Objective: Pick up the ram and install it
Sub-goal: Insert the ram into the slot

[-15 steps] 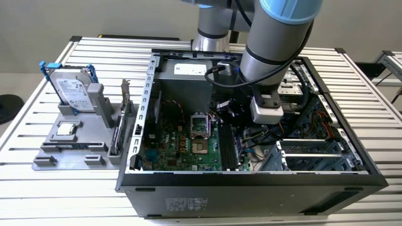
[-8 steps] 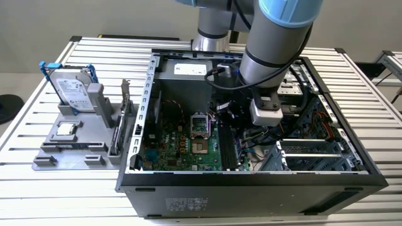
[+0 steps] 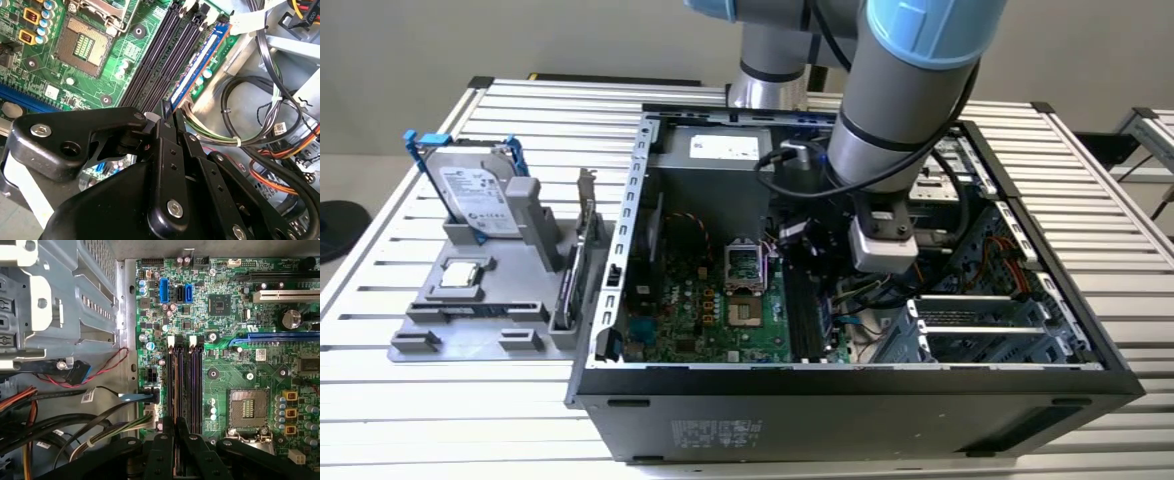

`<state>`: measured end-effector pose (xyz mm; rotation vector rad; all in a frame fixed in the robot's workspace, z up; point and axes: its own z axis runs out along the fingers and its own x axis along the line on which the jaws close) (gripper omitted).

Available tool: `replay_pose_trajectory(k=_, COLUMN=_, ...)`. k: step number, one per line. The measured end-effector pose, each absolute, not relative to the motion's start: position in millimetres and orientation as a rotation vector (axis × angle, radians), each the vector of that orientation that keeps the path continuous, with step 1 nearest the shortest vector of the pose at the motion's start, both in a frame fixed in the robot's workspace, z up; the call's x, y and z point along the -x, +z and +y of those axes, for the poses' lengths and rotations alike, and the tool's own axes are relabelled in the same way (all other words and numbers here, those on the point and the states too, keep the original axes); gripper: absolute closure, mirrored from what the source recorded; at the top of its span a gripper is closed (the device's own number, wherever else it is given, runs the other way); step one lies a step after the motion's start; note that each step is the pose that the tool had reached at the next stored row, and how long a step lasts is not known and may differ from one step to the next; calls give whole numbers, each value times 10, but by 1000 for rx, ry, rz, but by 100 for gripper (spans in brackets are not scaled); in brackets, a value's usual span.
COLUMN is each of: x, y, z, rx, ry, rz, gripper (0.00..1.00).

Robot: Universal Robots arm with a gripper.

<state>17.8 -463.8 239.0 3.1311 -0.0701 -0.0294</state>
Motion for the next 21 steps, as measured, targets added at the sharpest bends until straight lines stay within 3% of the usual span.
replay_pose_trajectory(k=21, x=-175, y=2307, z=-4686, rx=-3131, ry=-29, rz=-68, gripper=100)
